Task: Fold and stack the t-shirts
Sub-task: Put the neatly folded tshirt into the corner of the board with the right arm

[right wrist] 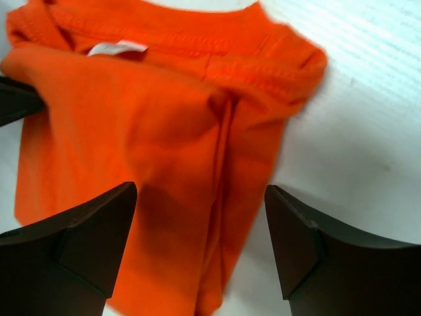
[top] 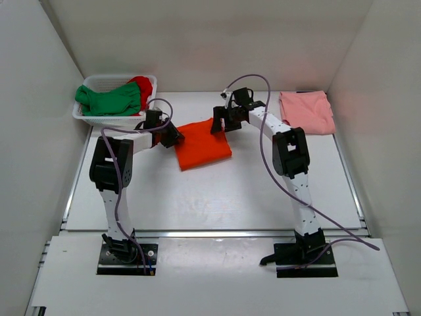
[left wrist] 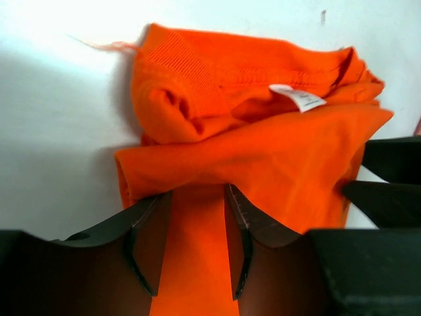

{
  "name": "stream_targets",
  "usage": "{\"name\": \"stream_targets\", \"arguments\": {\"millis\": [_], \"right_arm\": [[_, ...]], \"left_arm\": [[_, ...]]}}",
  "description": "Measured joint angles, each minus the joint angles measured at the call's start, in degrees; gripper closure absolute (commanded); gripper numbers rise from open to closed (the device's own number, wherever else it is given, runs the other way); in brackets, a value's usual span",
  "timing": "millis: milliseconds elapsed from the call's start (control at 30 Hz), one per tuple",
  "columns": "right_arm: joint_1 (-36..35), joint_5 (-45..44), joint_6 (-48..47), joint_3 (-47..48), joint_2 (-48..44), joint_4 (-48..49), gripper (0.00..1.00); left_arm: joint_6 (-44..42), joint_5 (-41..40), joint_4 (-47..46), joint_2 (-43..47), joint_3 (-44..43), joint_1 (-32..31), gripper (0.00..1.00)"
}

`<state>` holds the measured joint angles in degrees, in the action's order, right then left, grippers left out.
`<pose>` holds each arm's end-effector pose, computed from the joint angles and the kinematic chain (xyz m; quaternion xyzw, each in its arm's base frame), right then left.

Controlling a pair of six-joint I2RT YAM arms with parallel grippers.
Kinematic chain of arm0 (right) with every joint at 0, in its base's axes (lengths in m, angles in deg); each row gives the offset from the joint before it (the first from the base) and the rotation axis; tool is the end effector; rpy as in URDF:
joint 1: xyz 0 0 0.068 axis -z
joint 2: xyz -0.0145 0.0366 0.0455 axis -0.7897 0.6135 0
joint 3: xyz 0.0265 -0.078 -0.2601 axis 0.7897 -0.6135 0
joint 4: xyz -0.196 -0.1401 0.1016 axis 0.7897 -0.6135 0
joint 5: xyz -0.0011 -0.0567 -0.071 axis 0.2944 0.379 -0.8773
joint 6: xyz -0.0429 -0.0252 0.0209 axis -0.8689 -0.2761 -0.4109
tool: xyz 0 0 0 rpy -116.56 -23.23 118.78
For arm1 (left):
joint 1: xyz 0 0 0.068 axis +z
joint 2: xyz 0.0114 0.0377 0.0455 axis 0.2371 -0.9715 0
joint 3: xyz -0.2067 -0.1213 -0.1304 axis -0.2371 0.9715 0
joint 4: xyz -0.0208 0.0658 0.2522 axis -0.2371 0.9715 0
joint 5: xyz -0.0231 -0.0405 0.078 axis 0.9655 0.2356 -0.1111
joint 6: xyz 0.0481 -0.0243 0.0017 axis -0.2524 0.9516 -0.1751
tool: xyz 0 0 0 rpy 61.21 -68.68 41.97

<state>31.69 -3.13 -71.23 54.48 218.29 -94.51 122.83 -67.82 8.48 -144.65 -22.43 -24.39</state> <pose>0.4954 0.2028 0.1760 -0.1746 0.8978 0.3044 0.2662 0.4130 -0.0853 0.1425 -0.2383 0.8952 -0.2568 0.2757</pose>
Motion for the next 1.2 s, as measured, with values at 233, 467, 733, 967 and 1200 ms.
{"name": "stream_targets", "arguments": {"millis": [233, 467, 733, 967, 1200], "right_arm": [[-0.1, -0.9, -0.2, 14.2, 8.1, -10.8, 0.26], [-0.8, 3.2, -1.5, 14.8, 8.3, -16.3, 0.51], [-3.0, 4.1, -1.3, 10.3, 6.8, -17.8, 1.00], [4.5, -0.4, -7.3, 1.7, -4.7, -17.5, 1.00], [19.5, -10.7, -18.3, 4.4, -14.7, -17.9, 1.00]], "left_arm": [[-0.4, 0.3, 0.9, -4.9, -6.6, -0.8, 0.51], [-0.2, 0.4, 0.8, -5.4, -7.2, -1.3, 0.50], [0.2, 2.1, 1.1, -2.6, -4.2, -0.6, 0.50], [-0.4, 5.1, 3.4, 12.9, 4.3, 2.3, 0.49], [-2.4, 6.4, 2.7, 23.2, 9.3, 3.0, 0.49]]}}
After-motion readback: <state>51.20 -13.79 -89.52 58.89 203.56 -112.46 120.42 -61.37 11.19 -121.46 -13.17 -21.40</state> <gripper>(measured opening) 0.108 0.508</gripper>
